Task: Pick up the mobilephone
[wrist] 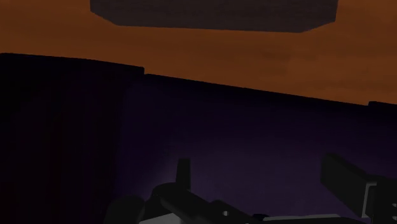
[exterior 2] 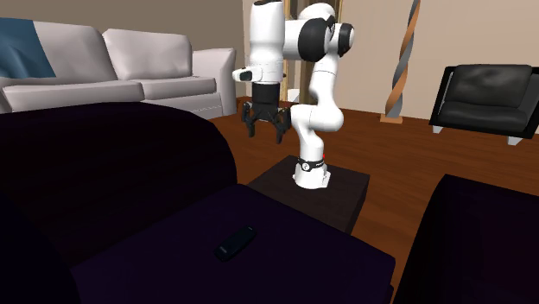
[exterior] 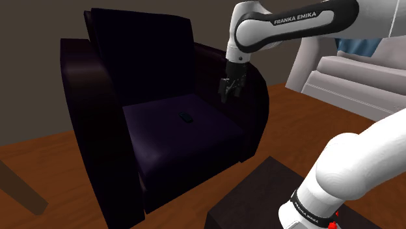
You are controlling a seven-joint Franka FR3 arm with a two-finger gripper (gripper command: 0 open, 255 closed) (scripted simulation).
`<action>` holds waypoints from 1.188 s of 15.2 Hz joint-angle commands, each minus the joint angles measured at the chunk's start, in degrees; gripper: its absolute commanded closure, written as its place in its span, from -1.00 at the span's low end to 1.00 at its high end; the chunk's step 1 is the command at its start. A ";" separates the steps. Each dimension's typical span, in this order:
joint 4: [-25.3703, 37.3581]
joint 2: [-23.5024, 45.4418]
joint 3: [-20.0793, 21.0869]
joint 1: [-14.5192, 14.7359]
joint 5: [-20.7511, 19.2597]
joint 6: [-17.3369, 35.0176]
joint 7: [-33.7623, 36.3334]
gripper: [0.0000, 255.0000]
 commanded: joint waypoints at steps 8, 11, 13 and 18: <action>12.02 20.89 2.23 0.52 0.46 6.99 6.54 -1.00; 17.50 27.90 2.58 0.79 0.29 7.93 8.47 -1.00; 21.55 32.61 2.71 1.03 0.14 8.19 9.69 -1.00; 33.31 44.65 2.71 1.79 -0.16 7.52 12.39 -1.00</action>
